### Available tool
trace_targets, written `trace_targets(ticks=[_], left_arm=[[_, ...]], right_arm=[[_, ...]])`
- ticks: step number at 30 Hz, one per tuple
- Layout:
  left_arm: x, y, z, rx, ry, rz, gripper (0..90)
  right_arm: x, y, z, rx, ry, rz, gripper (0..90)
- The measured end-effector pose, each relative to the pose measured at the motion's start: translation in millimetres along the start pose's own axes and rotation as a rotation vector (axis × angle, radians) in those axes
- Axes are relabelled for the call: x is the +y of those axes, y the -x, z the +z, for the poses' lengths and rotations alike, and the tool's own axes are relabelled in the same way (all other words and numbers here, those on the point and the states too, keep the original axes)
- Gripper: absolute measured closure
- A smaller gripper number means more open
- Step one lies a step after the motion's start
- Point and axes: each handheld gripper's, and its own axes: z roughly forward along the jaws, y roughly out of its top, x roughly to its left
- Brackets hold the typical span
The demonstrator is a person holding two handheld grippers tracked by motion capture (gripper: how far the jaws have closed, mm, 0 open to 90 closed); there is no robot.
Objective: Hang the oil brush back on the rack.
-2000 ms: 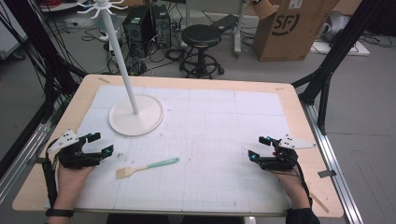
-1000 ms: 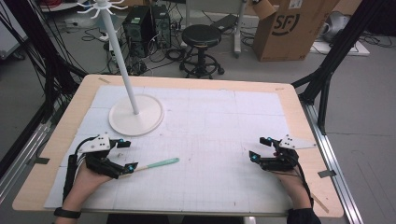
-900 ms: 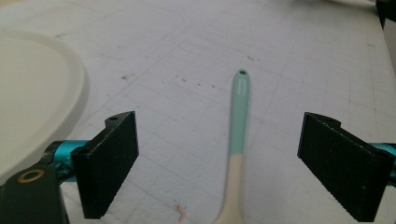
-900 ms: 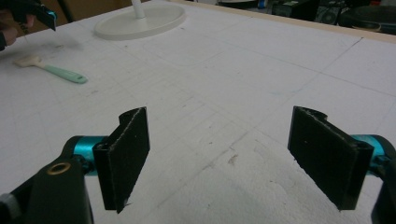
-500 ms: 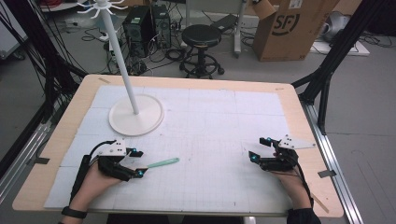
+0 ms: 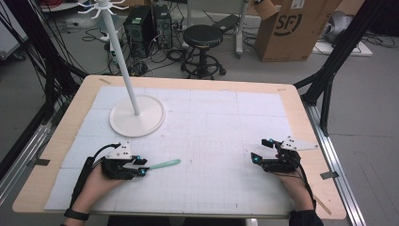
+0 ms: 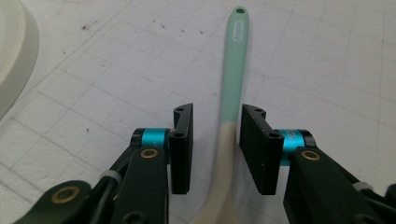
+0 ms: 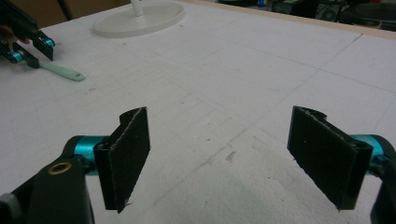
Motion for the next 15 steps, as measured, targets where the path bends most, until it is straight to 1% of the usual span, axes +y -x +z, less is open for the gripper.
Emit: trace_targets(ticks=[5,10,11,15], left_arm=[[1.1,4.3,0.3,0.006,-0.008,0.022,71.8],[0.1,3.6,1.0,-0.015,0.001,0.005,77.9],[-0.1,3.0,0.6,-0.02,-0.003,0.007,79.8],[-1.6,1.5,0.7,-0.027,0.008,-0.006,80.7]], right_arm=[[0.1,0.2,-0.6,0.0,0.004,0.002,21.0],[-0.1,0.5,-0.7,0.0,0.002,0.003,21.7],[-0.1,0.9,-0.5,-0.001,0.004,-0.001,21.8],[-0.1,0.7,-0.5,0.001,0.003,0.002,22.1]])
